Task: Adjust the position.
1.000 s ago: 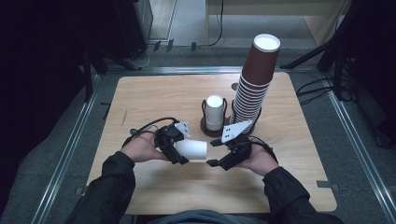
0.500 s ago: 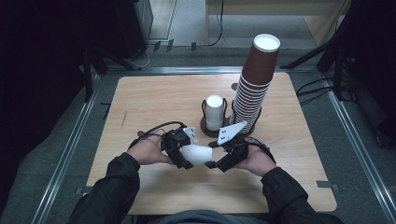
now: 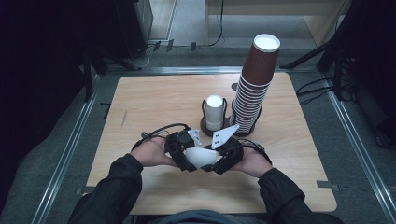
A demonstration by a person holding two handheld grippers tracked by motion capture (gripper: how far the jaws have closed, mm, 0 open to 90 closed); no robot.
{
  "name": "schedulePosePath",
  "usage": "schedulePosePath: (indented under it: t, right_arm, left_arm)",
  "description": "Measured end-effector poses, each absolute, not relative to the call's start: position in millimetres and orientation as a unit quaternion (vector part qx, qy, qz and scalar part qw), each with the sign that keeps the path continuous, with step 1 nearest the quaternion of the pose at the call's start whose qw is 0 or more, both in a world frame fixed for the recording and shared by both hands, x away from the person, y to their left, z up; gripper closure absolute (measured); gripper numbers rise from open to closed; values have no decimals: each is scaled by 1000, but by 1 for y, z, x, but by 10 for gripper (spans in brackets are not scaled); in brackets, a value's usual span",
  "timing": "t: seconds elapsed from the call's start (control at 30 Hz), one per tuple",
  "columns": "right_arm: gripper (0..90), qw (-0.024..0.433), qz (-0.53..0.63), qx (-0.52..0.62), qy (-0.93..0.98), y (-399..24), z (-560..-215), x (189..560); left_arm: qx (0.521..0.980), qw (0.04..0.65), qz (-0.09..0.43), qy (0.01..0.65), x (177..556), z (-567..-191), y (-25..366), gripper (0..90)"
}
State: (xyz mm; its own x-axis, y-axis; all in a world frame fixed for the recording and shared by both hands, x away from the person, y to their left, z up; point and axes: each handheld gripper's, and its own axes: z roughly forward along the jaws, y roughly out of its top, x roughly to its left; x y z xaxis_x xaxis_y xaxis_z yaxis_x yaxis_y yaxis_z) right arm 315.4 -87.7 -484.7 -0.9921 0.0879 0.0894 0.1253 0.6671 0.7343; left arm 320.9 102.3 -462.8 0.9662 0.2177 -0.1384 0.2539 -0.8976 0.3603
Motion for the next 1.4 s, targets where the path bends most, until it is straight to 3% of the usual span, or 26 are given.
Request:
schedulePosePath:
  t: [0.1,0.4,0.57,1.4]
  right_arm:
    - [332,24,-401,-54,-914,-87,-485,315]
    - [334,18,-400,-51,-915,-87,-483,314]
    - [333,13,-410,-56,-910,-90,-481,316]
    - [329,18,-444,-71,-893,-107,-473,319]
  left_arm:
    - [973,190,-45,123,321,-463,102,242]
    - [972,197,-39,120,319,-463,103,215]
    - [968,216,-22,123,320,-460,107,126]
    - [922,347,-40,165,319,-454,153,118]
